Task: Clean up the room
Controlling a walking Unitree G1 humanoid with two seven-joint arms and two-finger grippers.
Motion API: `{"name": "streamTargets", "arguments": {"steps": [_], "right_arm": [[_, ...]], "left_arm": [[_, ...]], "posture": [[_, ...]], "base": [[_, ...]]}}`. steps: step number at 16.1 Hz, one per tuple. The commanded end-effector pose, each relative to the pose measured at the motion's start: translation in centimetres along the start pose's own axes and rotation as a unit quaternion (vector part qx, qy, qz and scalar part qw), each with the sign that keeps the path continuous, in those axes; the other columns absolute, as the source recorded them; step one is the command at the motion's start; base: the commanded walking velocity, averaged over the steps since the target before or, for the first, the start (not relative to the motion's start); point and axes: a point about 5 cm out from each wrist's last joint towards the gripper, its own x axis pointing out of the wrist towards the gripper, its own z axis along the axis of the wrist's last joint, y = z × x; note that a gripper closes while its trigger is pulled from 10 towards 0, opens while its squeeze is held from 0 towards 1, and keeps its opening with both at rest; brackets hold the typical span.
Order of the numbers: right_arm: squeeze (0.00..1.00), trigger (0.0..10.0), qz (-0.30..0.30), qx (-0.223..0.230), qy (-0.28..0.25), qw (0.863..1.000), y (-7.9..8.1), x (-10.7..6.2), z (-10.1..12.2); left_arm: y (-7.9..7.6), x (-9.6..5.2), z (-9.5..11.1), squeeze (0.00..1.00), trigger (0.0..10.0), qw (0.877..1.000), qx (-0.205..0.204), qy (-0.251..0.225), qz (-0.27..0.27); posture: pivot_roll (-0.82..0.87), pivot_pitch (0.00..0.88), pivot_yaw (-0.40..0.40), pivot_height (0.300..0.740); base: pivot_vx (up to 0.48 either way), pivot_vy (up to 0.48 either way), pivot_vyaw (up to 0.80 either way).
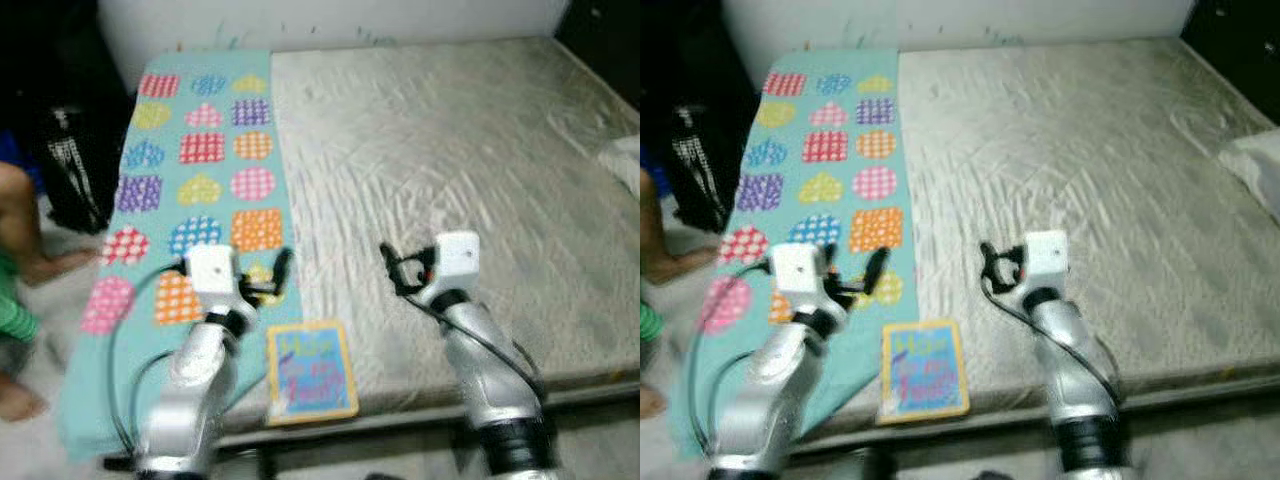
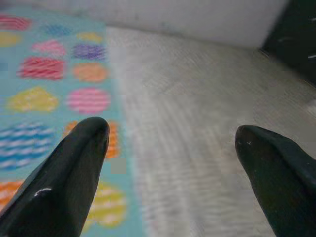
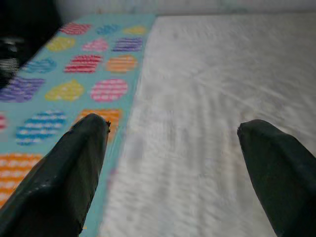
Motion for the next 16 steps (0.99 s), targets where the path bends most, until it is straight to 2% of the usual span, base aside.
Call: {"name": "streamTargets", "arguments": {"steps": [1,11,15,16], "right_arm": [[0.00,10.0,0.003,-0.001,0.007,1.000,0.0,-0.3,-0.5],[0.00,10.0,0.011,-0.004,0.014,1.000,0.2,-0.3,-0.7],[0.00,10.0,0.045,0.001,0.029,0.999,0.9,-1.0,-1.4],[0.00,10.0,0.048,0.004,0.030,0.998,1.1,-1.2,-1.6]], "left_arm": [[0.4,-0.3,-0.5,0.00,10.0,1.000,0.003,0.012,0.015],[1.1,-0.3,-0.9,0.00,10.0,0.998,0.005,0.024,0.059],[2.1,-1.0,-0.9,0.00,10.0,0.997,0.006,0.026,0.071],[2.3,-1.1,-0.9,0.00,10.0,0.997,0.005,0.027,0.075]], "posture": [[0.01,0.178,0.008,0.740],[0.01,0.184,0.004,0.740],[0.02,0.197,0.005,0.740],[0.02,0.200,0.000,0.727]], "base": [[0.000,0.000,0.00],[0.000,0.000,0.00],[0.000,0.000,0.00],[0.000,0.000,0.00]]}}
